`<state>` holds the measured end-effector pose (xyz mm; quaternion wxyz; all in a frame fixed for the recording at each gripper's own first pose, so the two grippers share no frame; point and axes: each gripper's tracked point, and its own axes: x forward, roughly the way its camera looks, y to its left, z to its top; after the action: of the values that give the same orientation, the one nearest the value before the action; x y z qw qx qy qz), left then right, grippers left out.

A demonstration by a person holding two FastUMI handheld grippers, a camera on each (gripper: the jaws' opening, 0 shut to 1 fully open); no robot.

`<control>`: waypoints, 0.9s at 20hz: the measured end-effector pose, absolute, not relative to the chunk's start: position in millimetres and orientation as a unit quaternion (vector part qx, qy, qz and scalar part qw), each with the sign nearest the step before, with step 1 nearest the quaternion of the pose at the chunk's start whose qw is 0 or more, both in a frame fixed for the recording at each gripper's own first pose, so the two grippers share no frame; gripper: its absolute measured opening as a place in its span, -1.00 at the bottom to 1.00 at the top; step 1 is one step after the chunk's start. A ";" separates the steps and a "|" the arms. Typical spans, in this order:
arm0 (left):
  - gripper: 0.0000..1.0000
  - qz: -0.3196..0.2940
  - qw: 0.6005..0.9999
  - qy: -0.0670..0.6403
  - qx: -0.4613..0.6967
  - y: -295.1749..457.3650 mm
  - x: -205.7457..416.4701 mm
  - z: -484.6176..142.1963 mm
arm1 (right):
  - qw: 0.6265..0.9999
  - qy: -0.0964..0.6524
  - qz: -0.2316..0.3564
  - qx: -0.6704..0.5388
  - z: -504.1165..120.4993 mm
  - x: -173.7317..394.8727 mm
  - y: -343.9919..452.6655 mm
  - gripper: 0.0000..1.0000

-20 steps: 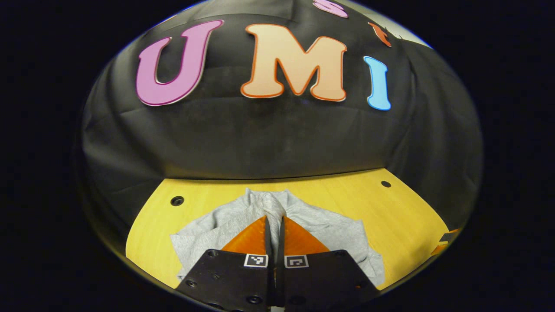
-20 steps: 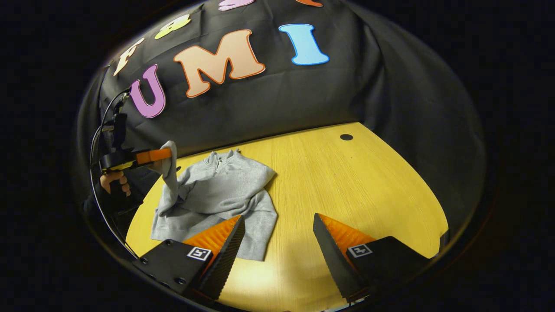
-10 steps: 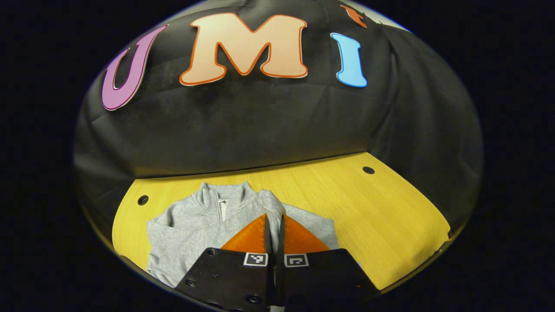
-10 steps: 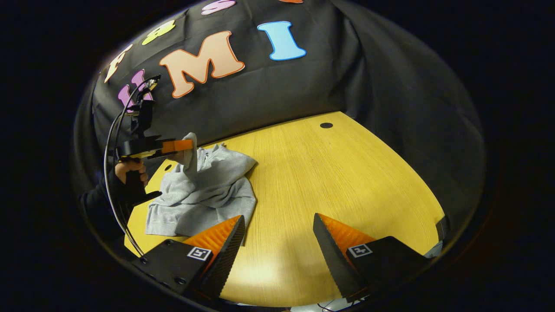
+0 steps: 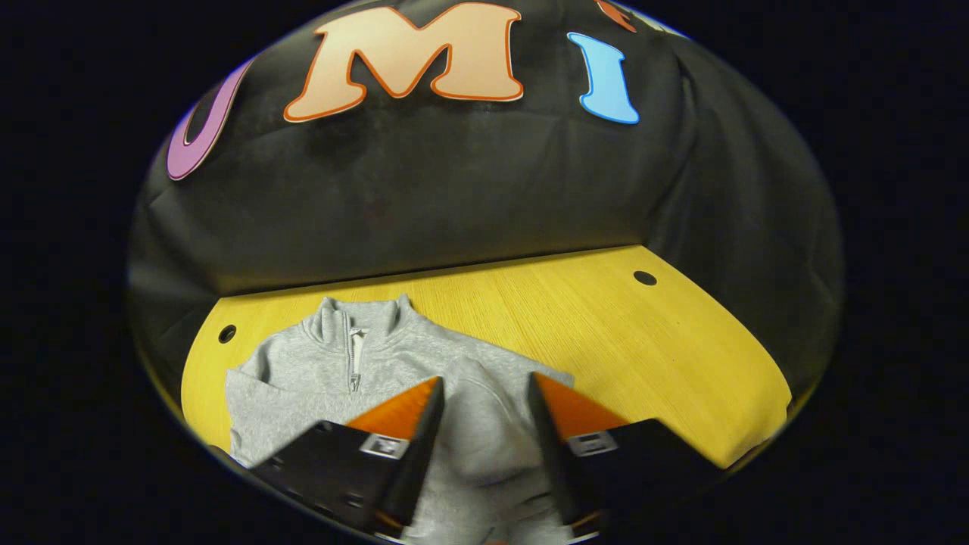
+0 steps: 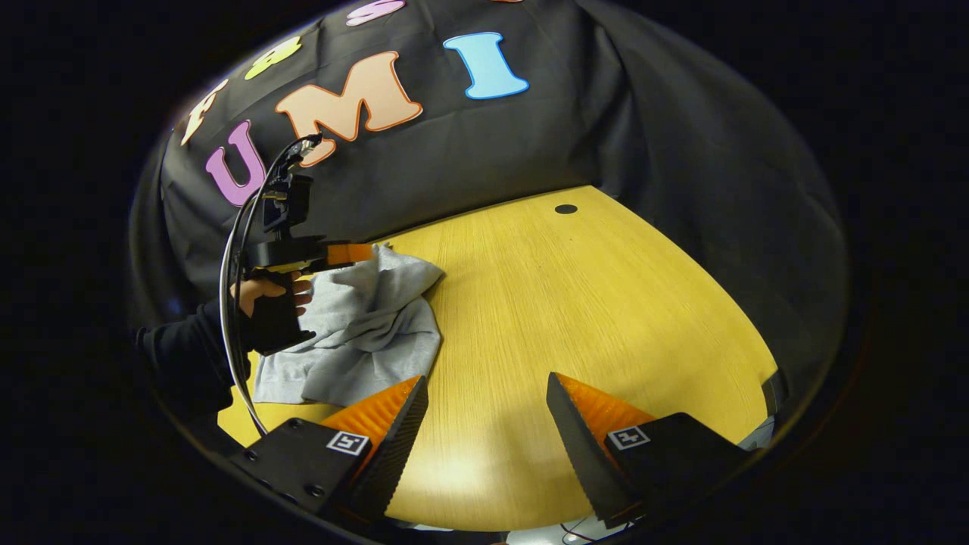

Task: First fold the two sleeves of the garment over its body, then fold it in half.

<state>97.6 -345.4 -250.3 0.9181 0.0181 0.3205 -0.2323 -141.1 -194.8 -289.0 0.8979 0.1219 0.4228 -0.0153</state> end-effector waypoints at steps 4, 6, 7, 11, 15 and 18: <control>0.93 -0.213 0.932 0.293 0.022 -312.5 99.5 -232.1 | 0.901 0.417 0.007 0.123 -289.1 -127.8 -174.8 0.97; 0.93 -0.199 0.939 0.281 0.012 -289.8 98.6 -221.5 | 0.901 0.416 0.020 0.123 -290.3 -120.6 -162.9 0.97; 0.93 -0.190 0.942 0.276 0.009 -275.5 98.7 -217.1 | 0.901 0.416 0.026 0.122 -291.1 -117.8 -157.5 0.97; 0.92 -0.160 0.951 0.265 -0.013 -219.6 89.7 -201.6 | 0.898 0.420 0.046 0.119 -296.7 -104.0 -139.4 0.90; 0.90 -0.127 0.959 0.255 -0.011 -158.1 78.3 -192.4 | 0.897 0.421 0.060 0.121 -300.8 -88.0 -119.1 0.96; 0.90 -0.101 0.963 0.249 0.005 -111.9 66.2 -192.8 | 0.901 0.409 0.072 0.123 -299.0 -76.3 -101.4 0.89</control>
<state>66.2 -111.9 -192.8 0.9631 0.0046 0.2493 -0.1012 -76.3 -101.4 -299.0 0.9014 0.1235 0.4088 0.0718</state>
